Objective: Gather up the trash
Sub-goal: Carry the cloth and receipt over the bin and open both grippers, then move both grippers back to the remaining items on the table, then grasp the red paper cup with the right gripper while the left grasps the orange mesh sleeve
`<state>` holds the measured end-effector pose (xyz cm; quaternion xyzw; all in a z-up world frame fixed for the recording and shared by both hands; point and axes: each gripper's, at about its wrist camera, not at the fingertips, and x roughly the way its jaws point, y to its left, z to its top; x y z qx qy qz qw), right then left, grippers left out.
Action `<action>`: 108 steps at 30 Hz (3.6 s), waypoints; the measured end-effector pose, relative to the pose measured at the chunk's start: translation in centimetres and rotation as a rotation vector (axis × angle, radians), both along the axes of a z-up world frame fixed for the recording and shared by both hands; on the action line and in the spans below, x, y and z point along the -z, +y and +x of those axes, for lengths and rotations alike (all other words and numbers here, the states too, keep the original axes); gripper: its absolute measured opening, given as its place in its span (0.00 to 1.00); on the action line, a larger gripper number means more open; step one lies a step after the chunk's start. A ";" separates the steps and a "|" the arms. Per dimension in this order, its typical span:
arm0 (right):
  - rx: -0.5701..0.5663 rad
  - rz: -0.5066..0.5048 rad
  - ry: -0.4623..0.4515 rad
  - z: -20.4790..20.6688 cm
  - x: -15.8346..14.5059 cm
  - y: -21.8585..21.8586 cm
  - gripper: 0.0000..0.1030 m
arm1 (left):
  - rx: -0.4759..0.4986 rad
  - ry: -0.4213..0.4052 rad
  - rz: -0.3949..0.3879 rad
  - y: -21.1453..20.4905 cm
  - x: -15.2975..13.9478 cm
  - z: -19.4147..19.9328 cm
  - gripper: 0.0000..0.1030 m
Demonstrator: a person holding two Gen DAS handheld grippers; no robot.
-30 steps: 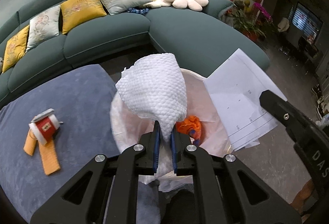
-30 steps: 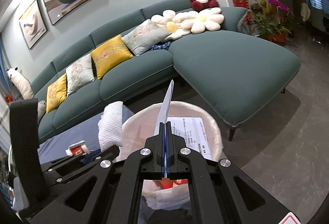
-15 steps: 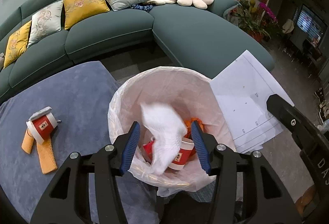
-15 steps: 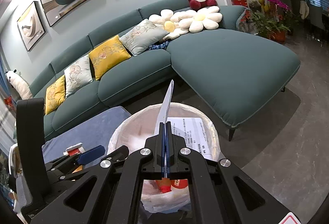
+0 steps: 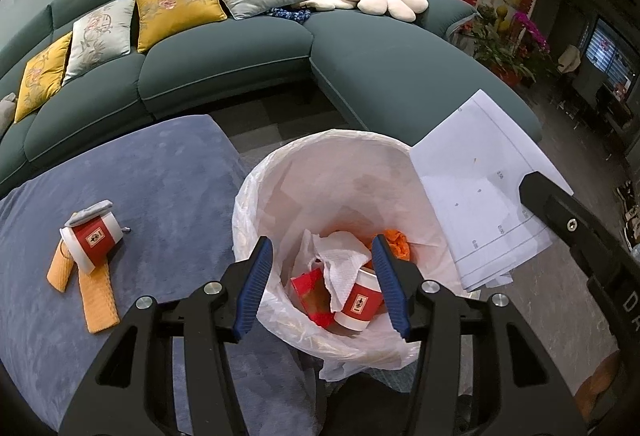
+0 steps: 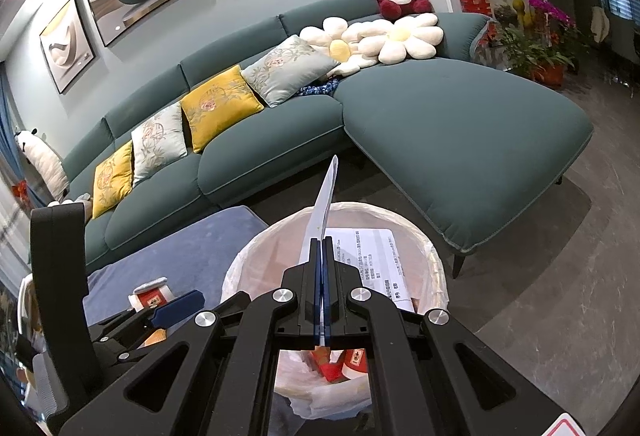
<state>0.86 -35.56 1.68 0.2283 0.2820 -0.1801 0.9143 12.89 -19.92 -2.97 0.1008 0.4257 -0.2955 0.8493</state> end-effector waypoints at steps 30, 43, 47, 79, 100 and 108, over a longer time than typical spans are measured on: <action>-0.116 -0.075 0.041 3.2 -1.6 9.5 0.53 | -0.206 0.035 -0.024 12.1 0.4 2.5 0.56; -0.236 -0.079 0.094 6.3 -0.3 17.5 0.56 | -0.375 0.066 -0.020 22.8 2.2 4.7 0.60; -0.278 -0.082 0.122 7.8 0.7 20.0 0.56 | -0.414 0.079 -0.012 25.7 3.2 5.7 0.61; -0.426 -0.051 0.343 24.8 13.0 30.7 0.56 | -0.319 0.108 0.129 32.2 13.8 18.4 0.67; -0.351 -0.013 0.366 23.4 14.3 27.6 0.04 | -0.367 0.163 0.103 32.3 14.2 18.8 0.19; -0.330 -0.013 0.322 19.9 11.5 25.9 0.03 | -0.401 0.152 0.037 31.7 10.9 15.4 0.18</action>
